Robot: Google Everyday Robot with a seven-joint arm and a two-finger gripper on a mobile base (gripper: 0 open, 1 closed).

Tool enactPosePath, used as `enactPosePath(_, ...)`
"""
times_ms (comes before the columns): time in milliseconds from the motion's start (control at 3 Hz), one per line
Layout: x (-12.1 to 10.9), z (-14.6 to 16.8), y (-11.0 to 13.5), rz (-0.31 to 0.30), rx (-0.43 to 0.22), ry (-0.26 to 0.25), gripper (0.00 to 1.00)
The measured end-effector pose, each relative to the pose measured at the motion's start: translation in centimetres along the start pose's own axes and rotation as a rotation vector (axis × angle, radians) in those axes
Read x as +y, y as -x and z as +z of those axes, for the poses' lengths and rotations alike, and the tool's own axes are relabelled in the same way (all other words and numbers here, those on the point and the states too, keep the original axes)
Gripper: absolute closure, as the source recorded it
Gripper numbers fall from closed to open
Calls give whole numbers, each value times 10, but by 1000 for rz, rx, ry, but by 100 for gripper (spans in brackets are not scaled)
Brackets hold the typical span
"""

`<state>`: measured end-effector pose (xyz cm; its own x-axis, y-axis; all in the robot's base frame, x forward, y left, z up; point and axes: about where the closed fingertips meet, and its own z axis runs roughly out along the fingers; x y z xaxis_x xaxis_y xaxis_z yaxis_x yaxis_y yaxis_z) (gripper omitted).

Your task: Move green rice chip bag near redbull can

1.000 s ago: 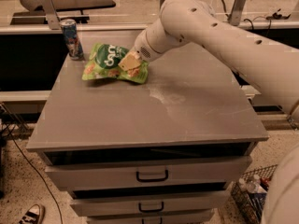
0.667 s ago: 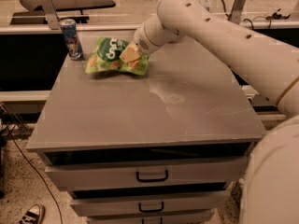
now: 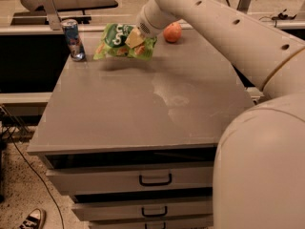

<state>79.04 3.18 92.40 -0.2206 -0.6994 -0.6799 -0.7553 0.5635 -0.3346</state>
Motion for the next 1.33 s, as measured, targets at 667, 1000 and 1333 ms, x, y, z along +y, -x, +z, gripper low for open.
enactPosePath(667,12,24,-1,-3,41,55,100)
enactPosePath(1000,23,35,3,-1,39,98,83)
enactPosePath(1333,33,43,8,-1,32,138,63)
